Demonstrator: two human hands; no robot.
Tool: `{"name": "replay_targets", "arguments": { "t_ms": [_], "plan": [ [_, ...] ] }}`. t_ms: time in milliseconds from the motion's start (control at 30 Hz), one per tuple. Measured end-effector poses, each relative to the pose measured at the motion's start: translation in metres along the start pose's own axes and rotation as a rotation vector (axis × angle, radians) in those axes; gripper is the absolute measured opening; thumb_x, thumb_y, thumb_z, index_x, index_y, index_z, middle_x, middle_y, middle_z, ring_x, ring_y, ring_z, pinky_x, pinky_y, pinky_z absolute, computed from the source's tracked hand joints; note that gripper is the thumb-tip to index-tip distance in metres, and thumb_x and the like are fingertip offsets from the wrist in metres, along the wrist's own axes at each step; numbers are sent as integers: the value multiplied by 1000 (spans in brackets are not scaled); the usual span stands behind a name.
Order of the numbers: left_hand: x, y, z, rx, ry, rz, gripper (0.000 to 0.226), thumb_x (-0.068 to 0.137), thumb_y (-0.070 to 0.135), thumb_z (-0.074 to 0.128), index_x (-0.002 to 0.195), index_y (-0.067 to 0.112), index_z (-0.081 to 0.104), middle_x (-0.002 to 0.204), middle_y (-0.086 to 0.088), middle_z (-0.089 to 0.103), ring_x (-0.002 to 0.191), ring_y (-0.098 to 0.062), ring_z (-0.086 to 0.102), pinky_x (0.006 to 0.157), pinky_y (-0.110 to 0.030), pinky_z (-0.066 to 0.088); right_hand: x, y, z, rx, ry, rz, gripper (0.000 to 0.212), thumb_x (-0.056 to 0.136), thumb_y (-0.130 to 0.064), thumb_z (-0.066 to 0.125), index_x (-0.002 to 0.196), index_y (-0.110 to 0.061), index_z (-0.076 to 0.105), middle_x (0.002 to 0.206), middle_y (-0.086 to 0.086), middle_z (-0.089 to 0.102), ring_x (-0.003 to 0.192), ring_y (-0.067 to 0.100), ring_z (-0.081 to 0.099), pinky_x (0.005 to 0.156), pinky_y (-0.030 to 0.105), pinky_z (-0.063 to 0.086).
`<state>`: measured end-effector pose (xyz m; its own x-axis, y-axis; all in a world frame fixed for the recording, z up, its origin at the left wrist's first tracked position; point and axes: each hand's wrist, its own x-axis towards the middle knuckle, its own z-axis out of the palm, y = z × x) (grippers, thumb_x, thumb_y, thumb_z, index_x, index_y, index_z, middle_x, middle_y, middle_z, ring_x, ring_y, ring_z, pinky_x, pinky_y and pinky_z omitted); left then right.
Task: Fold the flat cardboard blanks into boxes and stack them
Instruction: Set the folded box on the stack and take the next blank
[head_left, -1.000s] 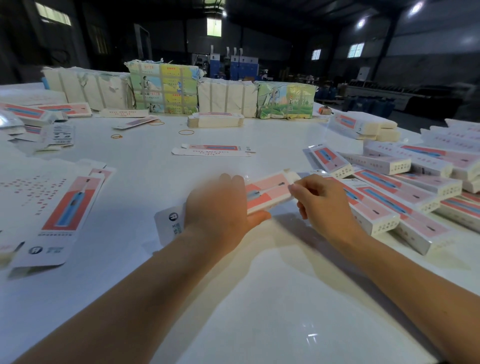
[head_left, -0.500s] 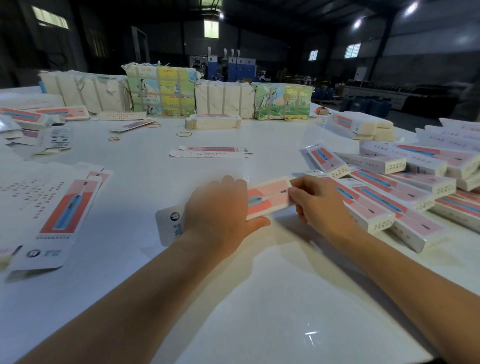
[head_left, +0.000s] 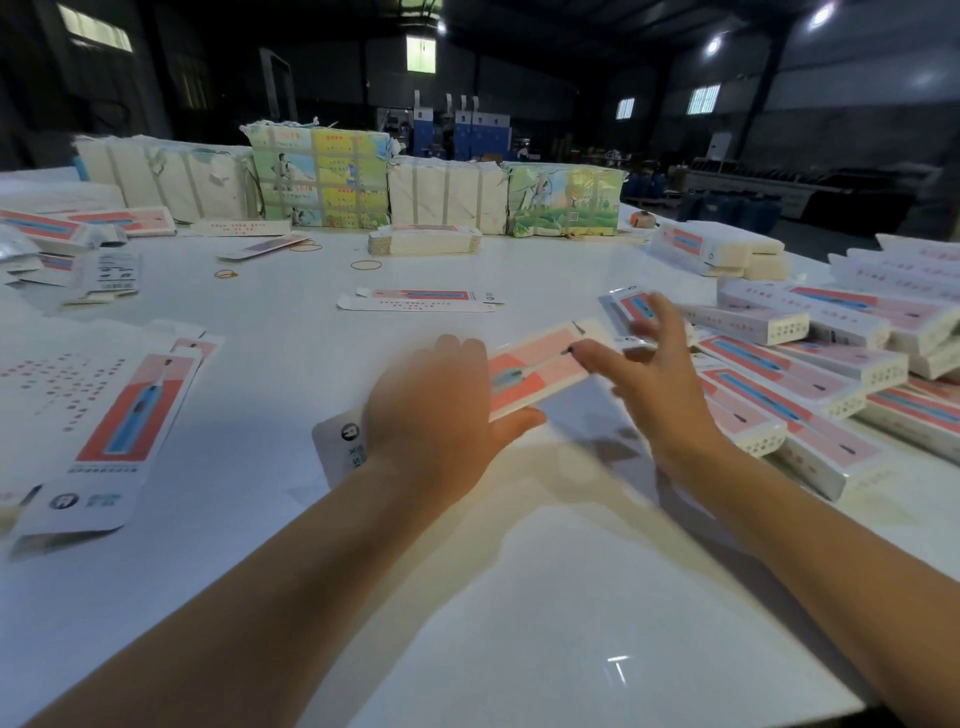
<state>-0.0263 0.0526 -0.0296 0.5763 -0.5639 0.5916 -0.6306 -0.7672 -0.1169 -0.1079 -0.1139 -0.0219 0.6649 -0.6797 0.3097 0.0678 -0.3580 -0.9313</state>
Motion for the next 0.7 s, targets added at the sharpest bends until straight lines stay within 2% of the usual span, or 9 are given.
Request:
{"name": "replay_targets", "arguments": {
  "t_ms": [67,133,200,267,400,467,567,633,700],
  "plan": [
    [0,3,1,-14,-37,2,71,75,80,27,114,21,39,97,4,45,78,-10,35,61,-26,30,-2,-2,5,551,-255,390,55,75,-23,71,126,-14,51,108,9,63,98,28,63,68,38,59],
    [0,6,1,-31,-64,17,71,76,79,30,117,21,36,94,5,40,79,-11,36,62,-25,31,-5,-2,9,753,-404,514,30,75,-17,66,103,-7,64,97,14,70,90,30,69,65,40,60],
    [-1,7,1,-40,-40,24,69,77,79,29,115,21,36,91,6,36,78,-11,36,61,-24,29,-6,-1,13,701,-408,425,25,79,-15,61,101,-5,64,90,14,73,80,26,71,61,36,61],
    [-3,7,1,-69,-5,30,67,78,77,27,112,20,38,92,6,45,76,-9,36,59,-24,28,-5,1,16,573,-330,257,20,88,-13,55,104,-2,61,82,10,74,76,24,72,61,33,59],
    [-5,12,-3,-172,68,42,63,79,73,37,105,16,46,87,2,51,71,-11,38,57,-26,29,-8,6,12,177,-143,-147,13,97,-19,48,94,-20,61,82,4,73,78,23,71,66,38,60],
    [-6,13,-5,-172,77,50,63,78,74,37,103,17,47,86,2,52,69,-11,37,56,-26,27,-10,6,9,68,-122,-304,12,97,-23,48,95,-23,60,79,4,70,73,22,69,62,34,60],
    [-6,11,-4,-172,77,64,64,77,74,38,105,17,48,90,1,56,70,-12,38,57,-26,29,-12,2,4,-179,-95,-517,20,94,-29,44,89,-17,59,66,-6,65,61,12,63,57,21,52],
    [-6,8,-4,-202,78,78,64,77,72,41,105,15,49,90,-2,58,70,-13,40,57,-26,31,-12,0,1,-310,-85,-629,24,96,-27,44,80,-14,56,63,-10,60,60,8,59,57,24,48],
    [-6,5,-6,-223,45,90,66,76,73,36,108,16,47,94,0,57,72,-11,42,58,-26,32,-13,-2,0,-299,-101,-666,20,96,-25,47,80,-21,57,66,-15,61,63,6,60,57,21,48]
  ]
}}
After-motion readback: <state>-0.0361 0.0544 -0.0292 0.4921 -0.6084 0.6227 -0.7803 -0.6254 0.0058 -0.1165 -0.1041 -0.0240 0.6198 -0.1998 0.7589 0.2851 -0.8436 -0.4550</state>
